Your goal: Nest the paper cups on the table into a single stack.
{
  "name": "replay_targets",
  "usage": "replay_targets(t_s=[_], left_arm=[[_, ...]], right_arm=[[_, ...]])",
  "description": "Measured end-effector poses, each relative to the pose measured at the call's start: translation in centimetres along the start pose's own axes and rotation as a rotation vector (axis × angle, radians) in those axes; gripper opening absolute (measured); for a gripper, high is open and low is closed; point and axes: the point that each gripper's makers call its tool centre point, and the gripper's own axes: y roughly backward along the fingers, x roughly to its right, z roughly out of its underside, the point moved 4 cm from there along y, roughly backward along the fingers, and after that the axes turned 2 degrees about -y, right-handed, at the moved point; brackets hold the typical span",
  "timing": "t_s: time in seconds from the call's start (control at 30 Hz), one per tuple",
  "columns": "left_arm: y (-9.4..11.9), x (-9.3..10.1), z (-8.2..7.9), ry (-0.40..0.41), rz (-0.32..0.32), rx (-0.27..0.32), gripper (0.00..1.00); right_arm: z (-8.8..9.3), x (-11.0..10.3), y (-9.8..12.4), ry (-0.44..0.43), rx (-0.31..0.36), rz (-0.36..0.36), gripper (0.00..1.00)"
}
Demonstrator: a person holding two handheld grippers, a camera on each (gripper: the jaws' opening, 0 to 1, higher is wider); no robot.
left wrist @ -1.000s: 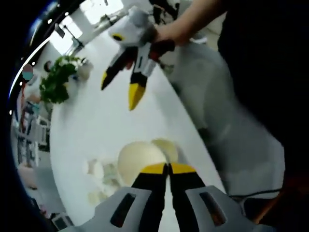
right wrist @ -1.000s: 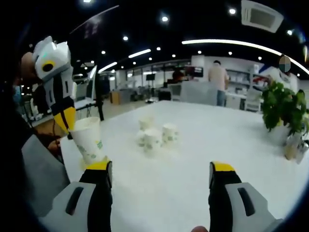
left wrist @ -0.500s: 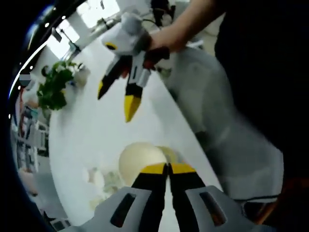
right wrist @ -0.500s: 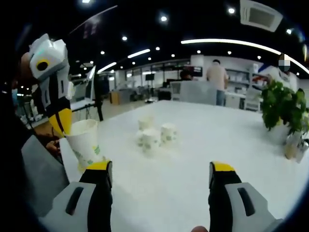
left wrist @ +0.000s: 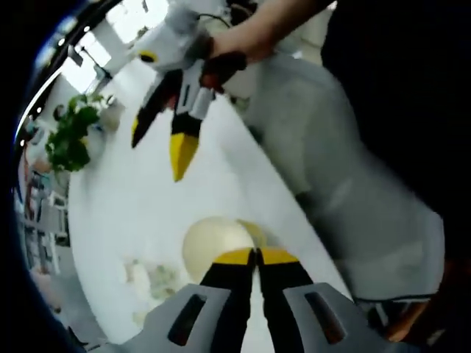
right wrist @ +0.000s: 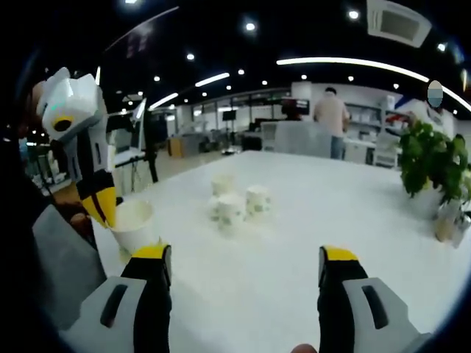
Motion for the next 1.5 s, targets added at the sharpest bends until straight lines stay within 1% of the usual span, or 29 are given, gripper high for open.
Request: replay_targets(t_s=[0.1, 0.23, 0.37, 0.47, 0.53, 0.6, 0.67, 0.8, 0.93, 1.07, 1.23, 1.27, 1.33, 1.4, 1.5], left_arm=[[-0.4, 0.0, 0.2, 0.009, 0.008, 0.005, 0.02], [-1.0, 0.1, 0.4, 0.024, 0.014, 0.010, 0.12], [-1.0, 0.2, 0.6, 0.044, 0.019, 0.014, 0.15], [-1.0, 0.1, 0.8, 0.063, 0.012, 0.021, 0.17], [-0.9, -0.1, 1.1, 0.096, 0.004, 0.017, 0.17], [-0.8, 0.0, 1.5, 0.106, 0.002, 0.020, 0.18], [-0.6, -0.1, 1.7, 0.133, -0.005, 0.031, 0.18], [-0.3, -0.2, 2.2, 0.156, -0.023, 0.034, 0.18], [0.3, -0.7, 2.5, 0.220, -0.055, 0.066, 0.20], [1.1, -1.2, 3.3, 0.257, -0.092, 0.083, 0.23], [1.8, -1.5, 4.4, 0.350, -0.136, 0.114, 0.28], [1.9, -1.5, 4.6, 0.387, -0.154, 0.136, 0.29], [2.2, -1.4, 5.0, 0.452, -0.171, 0.159, 0.31], [2.4, -1.2, 5.5, 0.494, -0.195, 0.181, 0.34], [2.4, -0.7, 6.4, 0.518, -0.209, 0.173, 0.36]], right_arm=[[0.0, 0.1, 0.0, 0.002, -0.001, 0.001, 0.79], [-0.1, 0.2, 0.0, 0.000, -0.001, 0.003, 0.79], [0.0, 0.2, 0.0, 0.002, -0.005, 0.002, 0.79], [0.1, 0.2, 0.0, 0.002, -0.008, 0.002, 0.79], [0.1, 0.2, 0.0, 0.001, -0.008, 0.001, 0.79], [0.1, 0.2, -0.1, 0.003, -0.011, -0.001, 0.79], [0.2, 0.2, -0.2, 0.003, -0.013, -0.002, 0.79], [0.4, 0.0, -0.3, 0.002, -0.018, -0.004, 0.79], [0.3, -0.3, -0.5, 0.006, -0.023, -0.010, 0.79], [0.2, -0.4, -0.7, 0.009, -0.025, -0.015, 0.79], [0.0, -0.6, -0.7, 0.019, -0.029, -0.019, 0.79], [0.0, -0.6, -0.7, 0.020, -0.031, -0.019, 0.79], [0.0, -0.5, -0.7, 0.021, -0.031, -0.018, 0.79], [-0.1, -0.5, -0.6, 0.022, -0.033, -0.020, 0.79], [-0.2, -0.6, -0.7, 0.036, -0.039, -0.026, 0.79]])
